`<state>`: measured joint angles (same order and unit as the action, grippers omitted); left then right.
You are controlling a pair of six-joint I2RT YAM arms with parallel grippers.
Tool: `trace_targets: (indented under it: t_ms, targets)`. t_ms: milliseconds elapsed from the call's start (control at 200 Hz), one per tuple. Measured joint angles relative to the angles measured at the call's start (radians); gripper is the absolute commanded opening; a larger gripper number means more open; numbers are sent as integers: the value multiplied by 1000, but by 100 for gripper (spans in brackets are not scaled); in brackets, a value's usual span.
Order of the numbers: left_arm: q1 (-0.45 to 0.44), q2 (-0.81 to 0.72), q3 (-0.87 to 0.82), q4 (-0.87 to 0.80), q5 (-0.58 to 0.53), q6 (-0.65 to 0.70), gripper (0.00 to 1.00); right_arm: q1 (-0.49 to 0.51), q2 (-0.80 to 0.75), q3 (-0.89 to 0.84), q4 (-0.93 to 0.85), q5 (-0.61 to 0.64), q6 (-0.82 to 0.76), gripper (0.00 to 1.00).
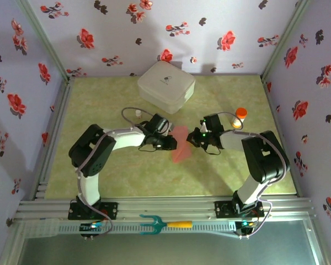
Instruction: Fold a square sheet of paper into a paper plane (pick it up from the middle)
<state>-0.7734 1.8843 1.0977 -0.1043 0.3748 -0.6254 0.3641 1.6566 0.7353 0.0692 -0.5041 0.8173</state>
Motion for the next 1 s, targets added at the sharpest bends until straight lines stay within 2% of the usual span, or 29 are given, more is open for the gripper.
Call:
trace_targets:
  t_ms: [155, 320, 445, 495, 635, 785, 1000]
  targets:
    - [-1, -147, -71, 31, -89, 14, 40, 4, -91, 60, -153, 68, -89, 4]
    - [-1, -336, -156, 61, -241, 48, 52, 70, -192, 188, -371, 265, -219, 5]
    - [1, -456, -225, 89, -364, 82, 80, 159, -212, 298, -528, 454, -315, 4]
    - [5, -490, -251, 97, -405, 96, 88, 190, -209, 335, -587, 528, -346, 4]
    - [35, -549, -312, 106, -491, 116, 93, 260, -185, 410, -721, 755, -412, 3]
    - [72, -579, -359, 112, -535, 131, 100, 339, -110, 475, -832, 996, -434, 2]
    - [122, -652, -406, 113, -551, 118, 100, 410, 20, 523, -888, 1131, -421, 3]
